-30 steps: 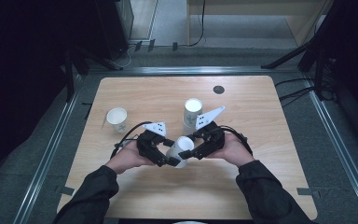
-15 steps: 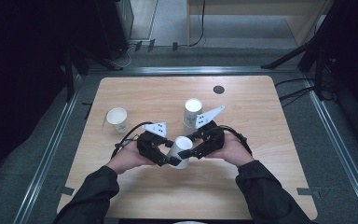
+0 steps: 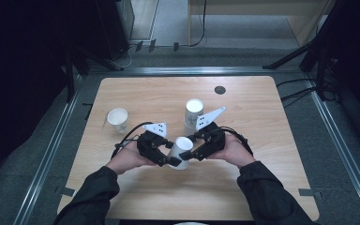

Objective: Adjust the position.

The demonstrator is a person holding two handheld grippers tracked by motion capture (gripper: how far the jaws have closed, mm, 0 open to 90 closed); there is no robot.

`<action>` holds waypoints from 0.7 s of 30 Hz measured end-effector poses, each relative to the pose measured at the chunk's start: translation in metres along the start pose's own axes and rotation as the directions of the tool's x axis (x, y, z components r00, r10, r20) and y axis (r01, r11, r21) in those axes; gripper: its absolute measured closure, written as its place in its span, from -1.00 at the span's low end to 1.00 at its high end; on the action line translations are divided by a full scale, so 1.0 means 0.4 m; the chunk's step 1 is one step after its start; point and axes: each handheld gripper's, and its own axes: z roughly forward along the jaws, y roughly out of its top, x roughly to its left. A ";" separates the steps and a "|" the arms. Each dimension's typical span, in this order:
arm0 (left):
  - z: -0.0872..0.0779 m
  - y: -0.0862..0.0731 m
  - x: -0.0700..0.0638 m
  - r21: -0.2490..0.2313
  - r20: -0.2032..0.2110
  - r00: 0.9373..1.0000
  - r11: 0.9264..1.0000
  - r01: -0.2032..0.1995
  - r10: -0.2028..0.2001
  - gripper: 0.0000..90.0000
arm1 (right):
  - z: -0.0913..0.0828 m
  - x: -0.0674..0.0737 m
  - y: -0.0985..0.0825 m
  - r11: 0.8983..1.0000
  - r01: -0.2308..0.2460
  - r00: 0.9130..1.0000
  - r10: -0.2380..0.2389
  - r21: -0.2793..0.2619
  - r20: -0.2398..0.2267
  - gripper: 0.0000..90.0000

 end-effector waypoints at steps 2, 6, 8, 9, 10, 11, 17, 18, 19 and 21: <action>-0.009 0.001 0.001 -0.005 -0.002 1.000 1.000 0.000 0.000 -0.29 | -0.004 0.002 -0.001 1.000 0.009 1.000 -0.009 0.000 0.008 -0.35; -0.030 0.000 0.009 0.016 -0.013 1.000 1.000 0.001 0.000 -0.29 | -0.021 -0.001 -0.011 1.000 0.008 1.000 -0.008 -0.016 0.021 -0.39; -0.040 0.003 0.013 0.019 -0.023 1.000 1.000 0.005 -0.004 -0.29 | -0.031 -0.001 -0.017 1.000 -0.001 1.000 0.001 -0.021 0.020 -0.41; -0.046 0.007 0.015 0.029 -0.028 1.000 1.000 0.002 -0.002 -0.29 | -0.034 -0.001 -0.019 1.000 0.000 1.000 0.000 -0.024 0.024 -0.42; -0.046 0.007 0.015 0.029 -0.028 1.000 1.000 0.002 -0.002 -0.29 | -0.034 -0.001 -0.019 1.000 0.000 1.000 0.000 -0.024 0.024 -0.42; -0.058 0.017 0.017 0.040 -0.032 0.999 0.999 -0.001 0.003 -0.29 | -0.037 0.002 -0.023 1.000 -0.001 0.999 0.002 -0.017 0.033 -0.43; -0.079 0.046 0.018 0.130 -0.048 0.998 0.991 -0.038 0.044 -0.29 | -0.047 0.012 -0.028 1.000 0.006 0.999 -0.005 -0.021 0.054 -0.45; -0.081 0.050 0.019 0.146 -0.051 0.997 0.988 -0.045 0.053 -0.29 | -0.047 0.012 -0.029 1.000 0.011 0.998 -0.009 -0.027 0.059 -0.45; -0.082 0.054 0.020 0.161 -0.053 0.997 0.986 -0.049 0.058 -0.29 | -0.048 0.011 -0.030 1.000 0.010 0.998 -0.009 -0.028 0.062 -0.45; -0.081 0.063 0.022 0.193 -0.061 0.996 0.980 -0.051 0.064 -0.30 | -0.048 0.010 -0.034 1.000 0.005 0.998 -0.003 -0.027 0.068 -0.44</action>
